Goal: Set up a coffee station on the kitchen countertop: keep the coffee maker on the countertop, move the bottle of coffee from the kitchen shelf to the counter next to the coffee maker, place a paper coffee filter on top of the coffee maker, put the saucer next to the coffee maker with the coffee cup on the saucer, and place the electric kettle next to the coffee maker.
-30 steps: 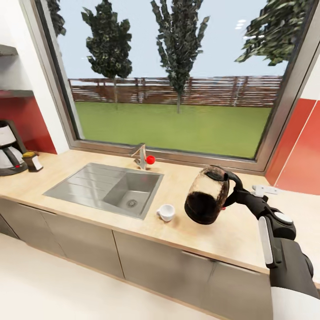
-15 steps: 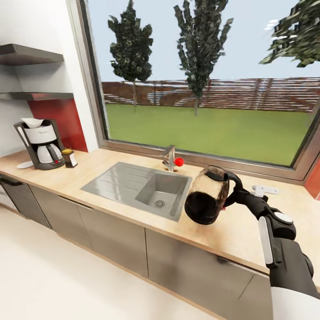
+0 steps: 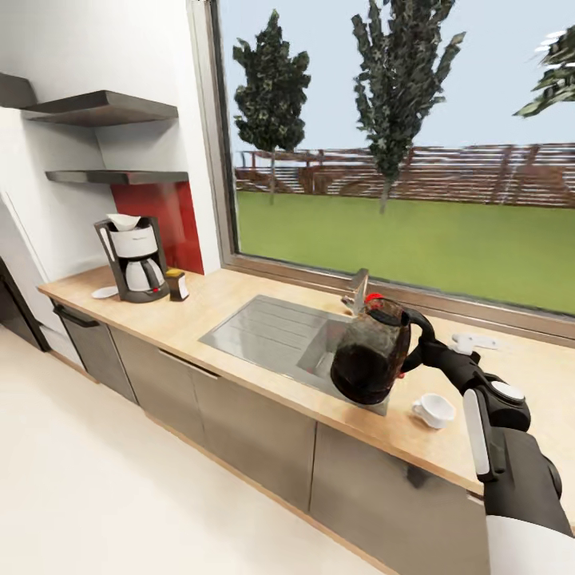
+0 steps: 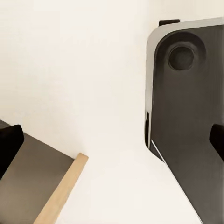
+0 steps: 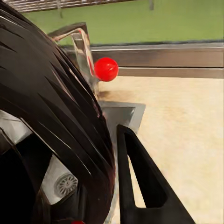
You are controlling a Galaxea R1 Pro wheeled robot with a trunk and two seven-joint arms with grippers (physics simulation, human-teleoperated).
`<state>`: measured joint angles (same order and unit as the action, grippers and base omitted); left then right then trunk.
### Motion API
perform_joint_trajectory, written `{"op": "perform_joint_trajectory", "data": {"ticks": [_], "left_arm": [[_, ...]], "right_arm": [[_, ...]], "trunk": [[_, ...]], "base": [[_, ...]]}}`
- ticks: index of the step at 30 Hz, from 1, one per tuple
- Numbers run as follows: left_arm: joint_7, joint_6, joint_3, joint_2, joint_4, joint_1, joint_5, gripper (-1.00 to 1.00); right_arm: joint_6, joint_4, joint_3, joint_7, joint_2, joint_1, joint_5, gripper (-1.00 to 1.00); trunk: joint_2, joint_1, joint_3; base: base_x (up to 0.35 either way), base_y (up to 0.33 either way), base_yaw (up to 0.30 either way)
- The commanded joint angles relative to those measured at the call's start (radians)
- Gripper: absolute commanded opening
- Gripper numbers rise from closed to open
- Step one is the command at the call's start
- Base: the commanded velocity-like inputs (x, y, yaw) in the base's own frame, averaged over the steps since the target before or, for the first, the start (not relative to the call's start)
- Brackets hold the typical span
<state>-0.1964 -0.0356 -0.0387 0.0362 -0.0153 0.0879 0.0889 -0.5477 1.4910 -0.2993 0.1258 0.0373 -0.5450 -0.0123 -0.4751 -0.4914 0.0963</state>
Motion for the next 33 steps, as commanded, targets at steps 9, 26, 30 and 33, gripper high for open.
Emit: {"op": "perform_joint_trajectory", "data": {"ticks": [9,26,30,33], "left_arm": [[-0.003,-0.003,-0.004,0.0,0.002,0.001,0.01,1.0],[-0.003,-0.003,-0.009,0.001,0.002,0.001,0.009,1.0],[-0.003,-0.003,-0.009,0.0,0.002,0.001,0.009,1.0],[-0.003,-0.003,-0.009,0.0,0.002,0.001,0.009,1.0]], "right_arm": [[-0.005,-0.003,0.065,0.006,-0.013,0.001,0.006,-1.0],[0.0,-0.005,0.28,0.003,-0.023,0.003,0.021,-1.0],[0.0,-0.005,0.294,0.004,-0.023,0.003,0.021,-1.0],[0.001,-0.005,0.302,0.004,-0.023,0.003,0.021,-1.0]], "trunk": [[-0.002,-0.001,0.0],[-0.002,-0.001,0.0],[-0.002,-0.001,0.0],[-0.002,-0.001,0.0]], "base": [[0.167,0.292,0.039],[0.163,0.292,0.0],[0.136,0.304,0.0],[0.133,0.305,0.0]]}}
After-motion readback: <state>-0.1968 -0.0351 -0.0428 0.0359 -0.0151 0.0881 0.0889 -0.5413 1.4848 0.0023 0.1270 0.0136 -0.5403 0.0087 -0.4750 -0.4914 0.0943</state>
